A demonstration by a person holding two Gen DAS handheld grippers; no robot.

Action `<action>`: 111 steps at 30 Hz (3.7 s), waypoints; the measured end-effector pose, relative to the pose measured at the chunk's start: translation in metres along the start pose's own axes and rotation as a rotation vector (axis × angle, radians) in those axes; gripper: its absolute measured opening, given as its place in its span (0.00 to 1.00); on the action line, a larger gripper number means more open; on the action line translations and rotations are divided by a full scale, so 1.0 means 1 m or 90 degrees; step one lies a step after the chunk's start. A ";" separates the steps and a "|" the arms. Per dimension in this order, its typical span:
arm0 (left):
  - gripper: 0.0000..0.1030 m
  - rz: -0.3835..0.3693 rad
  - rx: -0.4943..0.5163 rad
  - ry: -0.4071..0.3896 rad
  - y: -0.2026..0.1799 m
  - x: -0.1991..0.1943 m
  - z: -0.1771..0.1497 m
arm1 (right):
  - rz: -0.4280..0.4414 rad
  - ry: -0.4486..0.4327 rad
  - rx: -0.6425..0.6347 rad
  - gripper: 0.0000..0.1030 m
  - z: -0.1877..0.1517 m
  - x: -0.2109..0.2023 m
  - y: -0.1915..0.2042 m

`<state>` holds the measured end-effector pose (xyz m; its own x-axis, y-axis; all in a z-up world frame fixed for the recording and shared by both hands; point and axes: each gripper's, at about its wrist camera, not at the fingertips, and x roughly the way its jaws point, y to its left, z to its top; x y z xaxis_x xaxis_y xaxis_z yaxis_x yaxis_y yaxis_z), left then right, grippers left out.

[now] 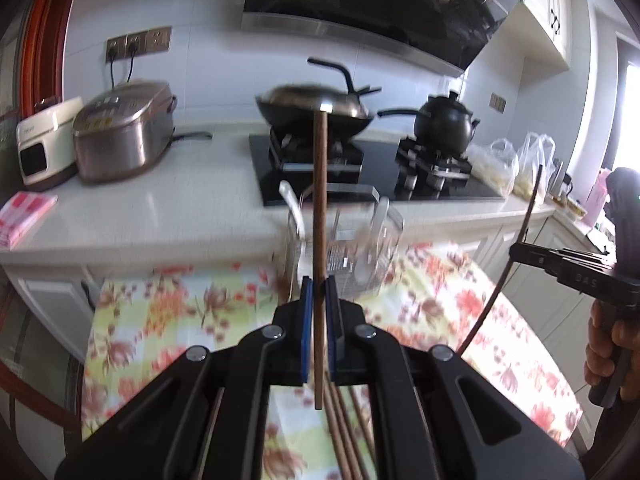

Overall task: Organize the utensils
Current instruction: 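Lift both chopsticks to the wire rack and drop the left tool's chopstick in, then lower the right tool's chopstick into the rack and open the right tool, then grasp a wooden chopstick with the left tool while the right tool grasps another chopstick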

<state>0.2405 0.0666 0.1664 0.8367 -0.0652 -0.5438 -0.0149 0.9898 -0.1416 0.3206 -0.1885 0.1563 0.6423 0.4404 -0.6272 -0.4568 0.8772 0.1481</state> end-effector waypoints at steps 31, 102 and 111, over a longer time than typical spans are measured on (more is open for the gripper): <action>0.06 0.038 -0.004 -0.046 -0.008 0.113 0.151 | 0.025 -0.025 -0.001 0.08 0.172 0.107 0.014; 0.14 0.007 -0.024 0.263 -0.009 0.116 -0.176 | -0.082 0.108 0.054 0.80 -0.168 0.077 -0.035; 0.14 0.022 0.004 0.270 -0.016 0.120 -0.175 | -0.089 0.121 0.032 0.80 -0.172 0.082 -0.024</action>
<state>0.2455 0.0207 -0.0409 0.5364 -0.0765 -0.8405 -0.0348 0.9930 -0.1126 0.2780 -0.2061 -0.0304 0.5669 0.2746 -0.7766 -0.3376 0.9375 0.0851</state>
